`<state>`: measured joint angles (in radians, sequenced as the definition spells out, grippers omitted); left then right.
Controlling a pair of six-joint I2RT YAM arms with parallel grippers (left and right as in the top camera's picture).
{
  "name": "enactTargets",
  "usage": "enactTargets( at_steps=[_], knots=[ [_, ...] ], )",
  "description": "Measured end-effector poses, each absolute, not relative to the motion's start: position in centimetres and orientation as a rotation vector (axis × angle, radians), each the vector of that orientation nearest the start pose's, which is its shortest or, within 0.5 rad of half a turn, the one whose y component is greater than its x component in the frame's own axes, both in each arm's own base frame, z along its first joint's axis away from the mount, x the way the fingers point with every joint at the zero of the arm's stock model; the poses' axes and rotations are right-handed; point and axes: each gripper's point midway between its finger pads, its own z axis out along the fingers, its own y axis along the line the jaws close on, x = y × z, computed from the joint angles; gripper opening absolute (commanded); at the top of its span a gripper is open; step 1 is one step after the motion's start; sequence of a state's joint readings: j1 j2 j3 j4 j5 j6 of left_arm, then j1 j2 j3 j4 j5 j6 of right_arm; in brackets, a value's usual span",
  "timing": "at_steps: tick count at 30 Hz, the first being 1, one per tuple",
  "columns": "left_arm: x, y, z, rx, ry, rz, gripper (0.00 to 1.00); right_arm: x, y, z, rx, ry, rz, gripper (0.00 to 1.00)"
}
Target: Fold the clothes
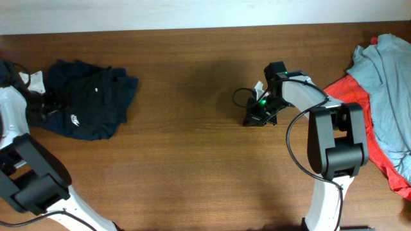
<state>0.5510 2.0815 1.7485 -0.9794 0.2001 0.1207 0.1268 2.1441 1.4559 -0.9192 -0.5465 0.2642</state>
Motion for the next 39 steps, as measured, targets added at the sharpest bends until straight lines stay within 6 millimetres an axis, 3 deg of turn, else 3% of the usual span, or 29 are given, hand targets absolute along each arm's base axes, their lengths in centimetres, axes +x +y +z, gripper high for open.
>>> enactTargets(
  at_steps=[7, 10, 12, 14, 15, 16, 20, 22, 25, 26, 28, 31, 33, 36, 38, 39],
  knots=[
    [38.8, 24.6, 9.3, -0.775, 2.760, -0.078, 0.99, 36.7, 13.7, 0.5, 0.237, 3.163, 0.859, 0.04],
    [38.8, 25.3, 10.6, -0.809, 2.720, -0.127, 0.99, 36.7, 13.7, 0.5, 0.235, 3.163, 0.859, 0.04],
    [39.6, 24.7, 11.7, -0.797, 2.679, -0.217, 0.93, 36.7, 13.7, 0.5, 0.236, 3.163, 0.859, 0.04],
    [40.1, 23.4, 12.3, -0.764, 2.662, -0.317, 0.83, 36.7, 13.7, 0.5, 0.236, 3.163, 0.859, 0.05],
    [40.4, 21.6, 12.5, -0.713, 2.673, -0.396, 0.78, 36.7, 13.7, 0.5, 0.233, 3.162, 0.859, 0.07],
    [40.5, 21.4, 12.5, -0.704, 2.673, -0.405, 0.77, 36.7, 13.7, 0.5, 0.233, 3.162, 0.859, 0.09],
    [41.6, 16.9, 12.7, -0.545, 2.723, -0.503, 0.78, 36.3, 13.6, 0.6, 0.240, 3.181, 0.859, 0.12],
    [42.0, 14.4, 13.0, -0.451, 2.750, -0.537, 0.84, 35.8, 13.5, 0.6, 0.251, 3.201, 0.858, 0.15],
    [42.1, 10.6, 15.0, -0.269, 2.770, -0.537, 0.87, 35.6, 13.3, 1.4, 0.218, 3.194, 0.860, 0.21],
    [42.1, 9.6, 16.0, -0.214, 2.763, -0.516, 0.93, 35.8, 13.3, 2.2, 0.192, 3.172, 0.860, 0.23],
    [41.8, 7.9, 18.8, -0.088, 2.728, -0.434, 0.95, 36.5, 13.0, 4.6, 0.127, 3.097, 0.848, 0.25],
    [40.6, 5.1, 25.3, 0.122, 2.609, -0.239, 0.99, 38.2, 12.2, 11.0, 0.018, 2.891, 0.773, 0.30],
    [39.2, 3.0, 29.7, 0.241, 2.506, -0.124, 0.99, 38.6, 11.7, 16.3, -0.051, 2.729, 0.715, 0.36],
    [36.1, -0.1, 35.7, 0.379, 2.341, 0.004, 0.99, 37.6, 10.8, 24.4, -0.116, 2.494, 0.629, 0.54],
    [33.3, -1.4, 38.6, 0.434, 2.258, 0.065, 0.99, 35.3, 10.0, 30.6, -0.153, 2.316, 0.565, 0.69],
    [32.8, -1.4, 39.0, 0.436, 2.247, 0.076, 0.99, 34.9, 9.9, 31.4, -0.157, 2.293, 0.558, 0.72]
  ],
)
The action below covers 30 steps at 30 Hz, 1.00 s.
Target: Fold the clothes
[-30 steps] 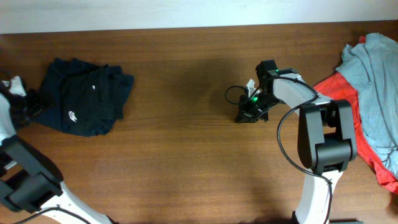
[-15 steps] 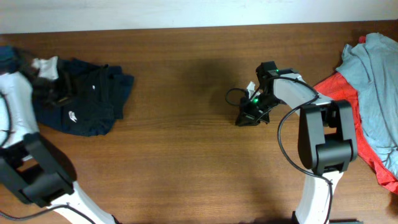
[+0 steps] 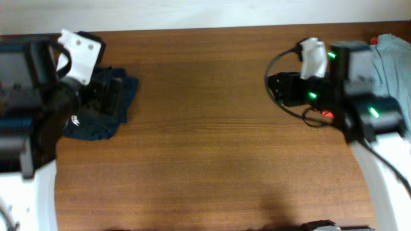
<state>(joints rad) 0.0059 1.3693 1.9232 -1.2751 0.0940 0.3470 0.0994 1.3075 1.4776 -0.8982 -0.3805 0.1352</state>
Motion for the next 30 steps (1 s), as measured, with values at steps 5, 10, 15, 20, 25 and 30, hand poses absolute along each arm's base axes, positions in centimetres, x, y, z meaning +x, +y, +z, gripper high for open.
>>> enactTargets(
  at_steps=[5, 10, 15, 20, 25, 30],
  knots=[
    [30.3, -1.8, 39.2, 0.460, 2.266, 0.104, 0.99, 31.2, 9.1, 35.1, -0.179, 2.191, 0.512, 0.99],
    [29.3, -1.5, 38.0, 0.465, 2.332, 0.112, 0.99, 28.8, 8.6, 35.9, -0.175, 2.185, 0.494, 0.99],
    [29.3, -1.5, 38.0, 0.465, 2.334, 0.114, 0.99, 28.4, 8.5, 34.7, -0.165, 2.242, 0.493, 0.99],
    [29.3, -1.4, 38.0, 0.461, 2.335, 0.121, 0.99, 27.9, 8.5, 33.6, -0.155, 2.298, 0.498, 0.98],
    [29.3, -1.4, 38.0, 0.461, 2.335, 0.121, 0.99, 27.5, 8.9, 33.5, -0.169, 2.309, 0.534, 0.99],
    [29.3, -1.4, 38.0, 0.461, 2.335, 0.121, 0.99, 26.8, 9.0, 32.9, -0.166, 2.347, 0.549, 0.99]
  ],
)
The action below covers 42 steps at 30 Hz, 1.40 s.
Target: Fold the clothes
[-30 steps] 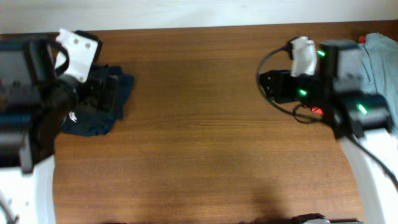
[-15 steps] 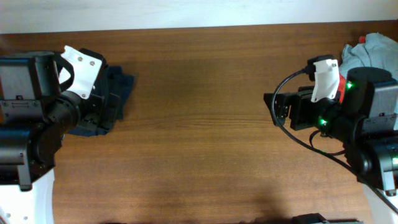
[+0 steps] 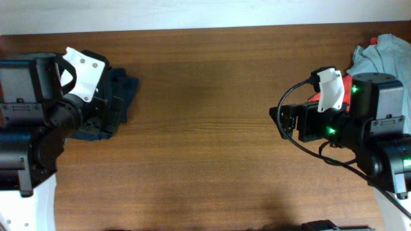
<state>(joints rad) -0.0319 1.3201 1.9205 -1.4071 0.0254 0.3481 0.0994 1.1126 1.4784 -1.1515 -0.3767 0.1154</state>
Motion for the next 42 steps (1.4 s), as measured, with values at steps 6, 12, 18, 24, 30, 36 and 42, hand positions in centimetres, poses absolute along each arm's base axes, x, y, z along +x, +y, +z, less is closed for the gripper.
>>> enactTargets(
  at_steps=[6, 12, 18, 24, 30, 36, 42],
  knots=[
    [29.3, -1.4, 38.0, 0.461, 2.336, 0.121, 0.99, 28.1, 9.2, 34.9, -0.213, 2.232, 0.529, 0.99],
    [29.3, -1.4, 38.0, 0.461, 2.336, 0.121, 0.99, 27.5, 9.1, 40.5, -0.361, 1.951, 0.427, 0.99],
    [29.2, -1.4, 38.0, 0.461, 2.336, 0.121, 0.99, 23.3, 7.4, 42.5, -0.396, 1.810, 0.268, 0.99],
    [29.2, -1.4, 37.9, 0.462, 2.338, 0.121, 0.99, 21.4, 3.8, 38.0, -0.281, 1.836, 0.110, 0.98],
    [29.2, -1.4, 37.9, 0.462, 2.340, 0.120, 0.99, 21.0, 2.2, 27.6, -0.211, 1.963, 0.058, 0.98],
    [29.2, -1.4, 37.9, 0.462, 2.340, 0.120, 0.99, 20.7, 2.3, 18.7, -0.216, 1.995, 0.070, 0.98],
    [29.2, -1.4, 37.8, 0.462, 2.341, 0.120, 0.99, 21.0, 3.1, 15.8, -0.250, 1.875, 0.098, 0.99]
  ],
)
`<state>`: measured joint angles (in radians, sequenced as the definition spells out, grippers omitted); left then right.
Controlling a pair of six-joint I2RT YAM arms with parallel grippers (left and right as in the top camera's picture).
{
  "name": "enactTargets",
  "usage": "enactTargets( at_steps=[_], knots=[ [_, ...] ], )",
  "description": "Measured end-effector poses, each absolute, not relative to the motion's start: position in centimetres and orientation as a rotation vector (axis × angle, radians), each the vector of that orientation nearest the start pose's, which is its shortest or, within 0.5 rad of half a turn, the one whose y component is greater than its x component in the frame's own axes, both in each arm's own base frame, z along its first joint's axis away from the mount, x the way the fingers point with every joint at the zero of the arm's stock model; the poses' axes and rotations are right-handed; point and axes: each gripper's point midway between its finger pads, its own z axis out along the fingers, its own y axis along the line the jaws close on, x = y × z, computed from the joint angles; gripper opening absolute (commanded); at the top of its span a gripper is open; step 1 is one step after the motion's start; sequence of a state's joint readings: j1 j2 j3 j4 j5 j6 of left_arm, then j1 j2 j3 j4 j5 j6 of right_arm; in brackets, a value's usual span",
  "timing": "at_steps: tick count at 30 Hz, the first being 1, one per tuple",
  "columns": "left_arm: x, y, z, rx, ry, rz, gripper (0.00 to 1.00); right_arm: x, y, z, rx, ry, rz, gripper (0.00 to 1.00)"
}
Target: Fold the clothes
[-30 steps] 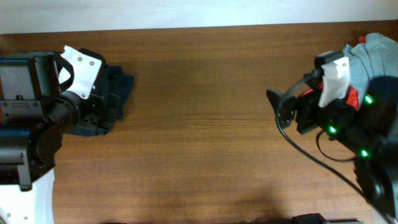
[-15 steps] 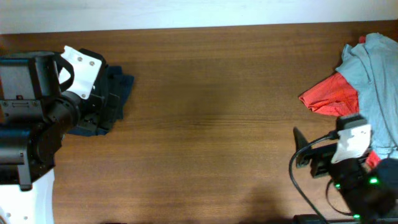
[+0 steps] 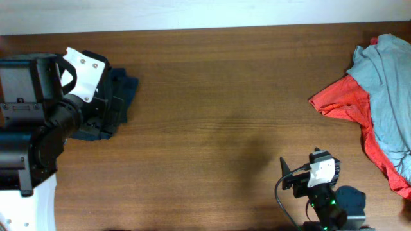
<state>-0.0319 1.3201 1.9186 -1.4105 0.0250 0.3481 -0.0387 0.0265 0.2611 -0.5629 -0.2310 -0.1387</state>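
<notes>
A crumpled navy garment [image 3: 123, 96] lies at the table's far left, mostly hidden under my raised left arm [image 3: 45, 115]. Its dark gripper end [image 3: 106, 110] hangs over that garment, and the jaws cannot be made out. At the far right, a red garment [image 3: 343, 102] lies spread out with a light blue-grey garment [image 3: 388, 77] heaped on it. My right arm [image 3: 321, 186] sits low at the table's front edge, well away from both. Its gripper [image 3: 284, 168] points left, too small to read.
The brown wooden table [image 3: 212, 122] stretches between the two piles. A white wall strip runs along the back edge. The right-hand clothes reach over the table's right side.
My right arm was up at mid-right, beside the red garment, and is now down at the table's front edge. The red garment's left corner is uncovered. The left arm has not moved.
At first my left arm lay low at the far left by the navy garment, and the right gripper rested on the table right of centre. Then both arms were raised, left over the navy garment, right near the red one. The right arm now sits at the front edge.
</notes>
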Motion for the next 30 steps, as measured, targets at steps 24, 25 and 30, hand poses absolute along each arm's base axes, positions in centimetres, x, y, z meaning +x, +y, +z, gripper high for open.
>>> enactTargets(
  at_steps=[24, 25, 30],
  knots=[
    [29.2, -1.4, 37.8, 0.462, 2.341, 0.120, 0.99, 21.9, 5.0, 13.2, -0.327, 1.845, 0.205, 0.99],
    [29.2, -1.4, 37.8, 0.462, 2.341, 0.120, 0.99, 21.9, 5.0, 13.2, -0.328, 1.845, 0.205, 0.99],
    [29.2, -1.4, 37.8, 0.462, 2.341, 0.120, 0.99, 21.9, 5.0, 13.2, -0.328, 1.845, 0.205, 0.99]
  ],
)
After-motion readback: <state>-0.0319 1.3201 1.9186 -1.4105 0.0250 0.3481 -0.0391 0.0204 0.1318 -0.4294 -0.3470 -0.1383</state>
